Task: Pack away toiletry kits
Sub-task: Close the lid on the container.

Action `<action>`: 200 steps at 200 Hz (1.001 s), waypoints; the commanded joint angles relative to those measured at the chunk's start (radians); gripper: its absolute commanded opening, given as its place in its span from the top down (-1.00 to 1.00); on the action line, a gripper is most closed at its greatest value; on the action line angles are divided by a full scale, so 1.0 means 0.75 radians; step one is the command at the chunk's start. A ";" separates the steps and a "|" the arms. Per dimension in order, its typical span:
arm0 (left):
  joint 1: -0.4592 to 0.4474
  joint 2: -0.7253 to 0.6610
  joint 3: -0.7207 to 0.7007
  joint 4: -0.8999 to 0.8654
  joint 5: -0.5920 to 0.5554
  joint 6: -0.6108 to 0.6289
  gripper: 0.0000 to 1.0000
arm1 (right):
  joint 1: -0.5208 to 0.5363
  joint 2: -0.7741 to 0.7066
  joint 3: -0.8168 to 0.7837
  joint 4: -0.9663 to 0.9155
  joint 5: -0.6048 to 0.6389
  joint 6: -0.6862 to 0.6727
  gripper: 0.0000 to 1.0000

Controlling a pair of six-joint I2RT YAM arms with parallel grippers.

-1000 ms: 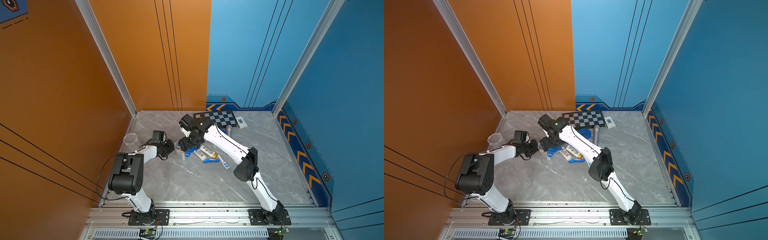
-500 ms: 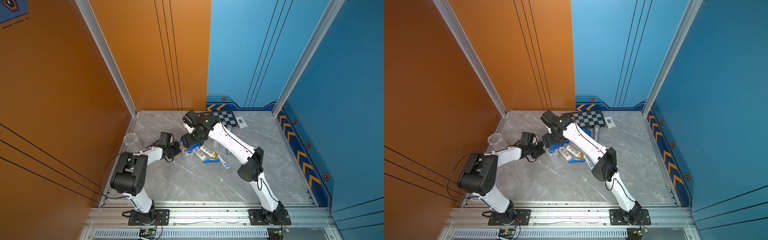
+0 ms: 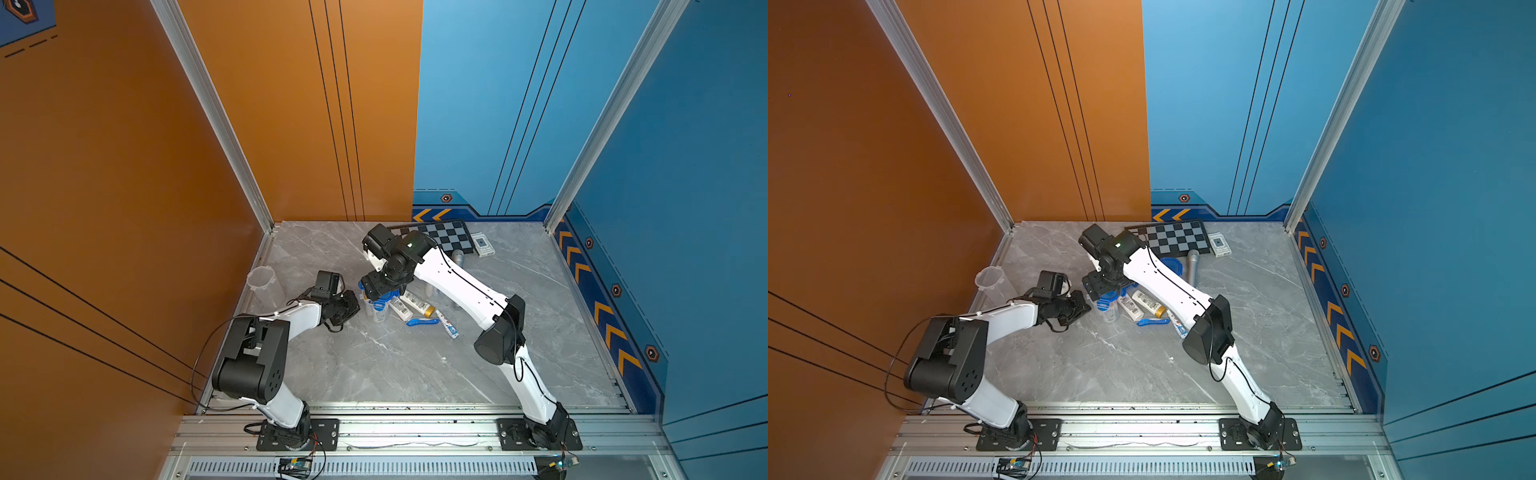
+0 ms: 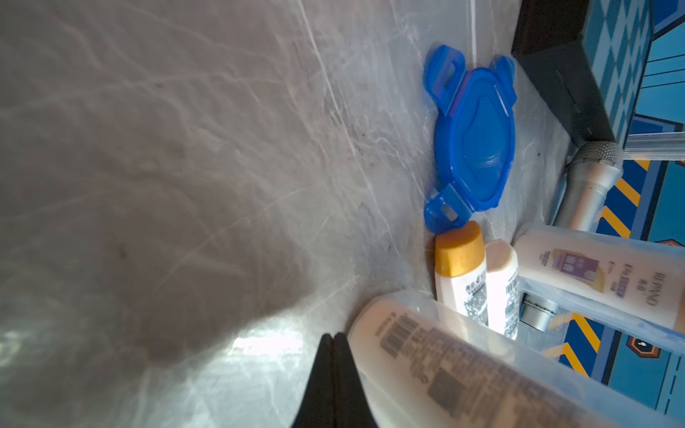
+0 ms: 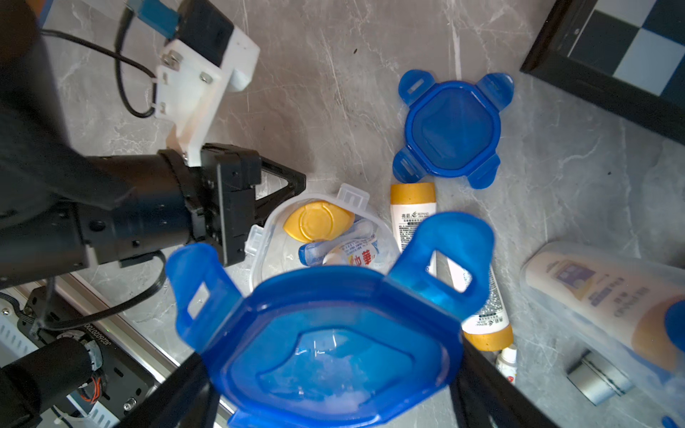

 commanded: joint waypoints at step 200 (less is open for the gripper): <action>0.085 -0.646 -0.055 -0.574 -0.070 0.113 0.98 | 0.037 0.123 0.091 -0.035 0.115 -0.161 -1.00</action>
